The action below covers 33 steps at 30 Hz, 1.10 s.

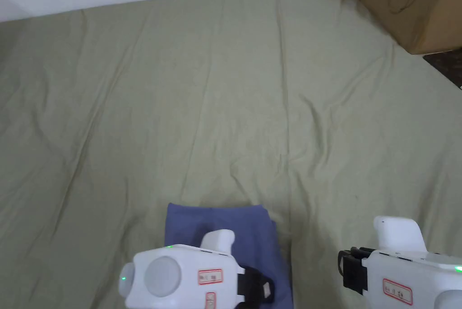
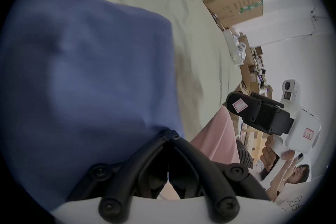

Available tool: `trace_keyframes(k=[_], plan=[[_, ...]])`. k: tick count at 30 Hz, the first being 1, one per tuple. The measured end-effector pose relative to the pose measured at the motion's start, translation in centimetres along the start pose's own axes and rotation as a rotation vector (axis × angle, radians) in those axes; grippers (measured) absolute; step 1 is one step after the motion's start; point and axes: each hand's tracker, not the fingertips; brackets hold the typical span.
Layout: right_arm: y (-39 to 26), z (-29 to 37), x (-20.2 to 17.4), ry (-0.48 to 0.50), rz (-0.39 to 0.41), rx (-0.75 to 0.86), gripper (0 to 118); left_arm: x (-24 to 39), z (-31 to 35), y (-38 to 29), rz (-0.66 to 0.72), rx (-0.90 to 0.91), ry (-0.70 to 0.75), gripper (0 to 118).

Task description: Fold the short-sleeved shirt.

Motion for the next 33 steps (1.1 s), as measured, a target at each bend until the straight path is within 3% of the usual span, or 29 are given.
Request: trace_keyframes(k=[5, 11, 17, 22, 26, 33], plan=[[-0.3, 0.8, 0.5, -0.012, -0.015, 0.012, 1, 2.0, -1.5, 0.2, -0.048, -0.026, -0.021, 0], [-0.2, 1.6, -0.3, -0.021, 0.004, 0.022, 1, 1.3, 1.7, -0.9, 0.021, 0.092, -0.195, 0], [0.0, 1.8, -3.1, -0.007, 0.077, 0.034, 1, -5.0, 12.9, -4.4, 0.113, 0.366, -0.219, 0], [0.5, 0.8, -7.1, 0.056, 0.155, 0.013, 1, -11.4, 19.1, -8.0, 0.22, 0.472, -0.124, 0], [1.2, -0.4, -10.7, 0.09, 0.255, 0.0, 1, -14.1, 20.4, -10.0, 0.272, 0.503, -0.082, 0], [2.6, -4.2, -15.5, 0.126, 0.34, -0.055, 1, -15.4, 18.8, -10.9, 0.316, 0.489, -0.109, 0]])
